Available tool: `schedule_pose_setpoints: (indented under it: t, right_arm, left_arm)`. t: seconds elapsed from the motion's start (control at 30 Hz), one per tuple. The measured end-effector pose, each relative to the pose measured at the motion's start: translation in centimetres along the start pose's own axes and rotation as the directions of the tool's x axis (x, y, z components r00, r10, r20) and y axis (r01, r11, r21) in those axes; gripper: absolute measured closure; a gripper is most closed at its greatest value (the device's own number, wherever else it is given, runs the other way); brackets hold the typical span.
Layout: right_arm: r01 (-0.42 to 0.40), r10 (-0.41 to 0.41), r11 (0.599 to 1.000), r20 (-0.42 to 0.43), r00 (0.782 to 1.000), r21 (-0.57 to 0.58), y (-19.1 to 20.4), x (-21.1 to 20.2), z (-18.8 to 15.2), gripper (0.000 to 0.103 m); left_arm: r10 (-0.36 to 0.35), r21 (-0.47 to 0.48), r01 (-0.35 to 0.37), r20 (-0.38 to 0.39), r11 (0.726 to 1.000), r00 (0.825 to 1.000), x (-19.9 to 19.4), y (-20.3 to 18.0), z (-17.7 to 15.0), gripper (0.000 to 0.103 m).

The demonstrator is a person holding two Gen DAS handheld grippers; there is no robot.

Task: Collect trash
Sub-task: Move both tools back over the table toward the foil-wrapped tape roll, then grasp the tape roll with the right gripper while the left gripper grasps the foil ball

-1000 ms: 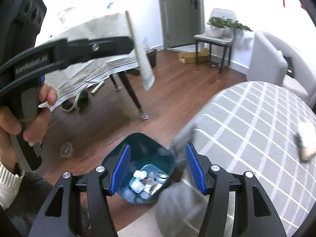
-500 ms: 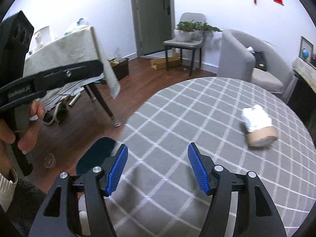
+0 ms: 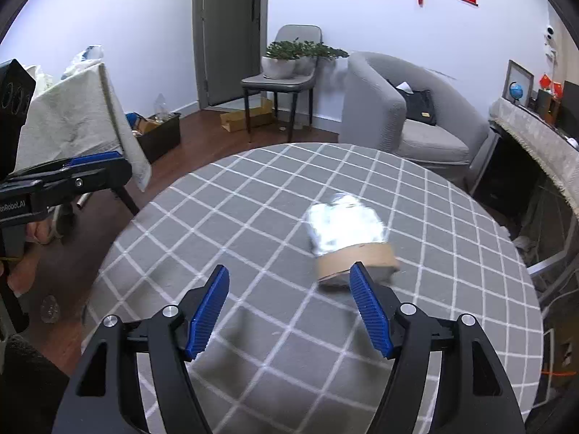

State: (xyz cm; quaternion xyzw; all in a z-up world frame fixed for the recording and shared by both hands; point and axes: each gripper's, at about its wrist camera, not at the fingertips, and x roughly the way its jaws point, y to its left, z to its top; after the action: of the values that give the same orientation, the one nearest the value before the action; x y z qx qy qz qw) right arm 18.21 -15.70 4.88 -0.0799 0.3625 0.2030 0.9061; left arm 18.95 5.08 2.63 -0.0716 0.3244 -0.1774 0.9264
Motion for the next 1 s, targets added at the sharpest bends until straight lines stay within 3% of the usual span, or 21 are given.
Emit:
schedule_pose_setpoints:
  t: [0.23,0.37,0.7,0.77,0.8,0.83,1.0]
  right_arm:
    - [0.036,-0.036,0.999,-0.024,0.999,0.008,-2.2,1.8,1.1,0.032]
    - [0.074,-0.074,0.997,-0.046,0.996,0.002,-3.2,2.9,1.4,0.025]
    - [0.034,-0.037,0.999,-0.124,0.992,-0.028,-3.8,4.8,1.3,0.024]
    - [0.021,-0.026,0.999,-0.149,0.989,-0.037,-3.8,5.2,1.1,0.027]
    - [0.006,-0.011,0.999,-0.144,0.989,-0.032,-3.8,5.1,1.1,0.037]
    - [0.003,-0.007,1.0,-0.143,0.99,-0.03,-3.9,5.0,1.1,0.04]
    - [-0.02,0.017,1.0,-0.149,0.989,-0.02,-4.6,4.9,1.0,0.041]
  left_arm:
    - [-0.017,0.011,0.018,-0.021,1.0,1.0,1.7,-1.1,1.1,0.033]
    - [-0.04,0.006,0.04,-0.045,0.999,0.998,3.0,-1.6,1.5,0.033]
    - [-0.043,-0.002,0.043,-0.107,0.999,0.993,6.1,-2.8,2.1,0.035]
    - [-0.052,-0.005,0.052,-0.111,0.999,0.992,6.5,-3.2,2.2,0.035]
    - [-0.062,-0.006,0.062,-0.116,0.998,0.991,6.8,-3.5,2.2,0.035]
    - [-0.069,-0.008,0.068,-0.118,0.998,0.991,7.0,-3.8,2.3,0.035]
    - [-0.143,-0.046,0.138,-0.142,0.989,0.98,8.4,-5.0,2.3,0.035]
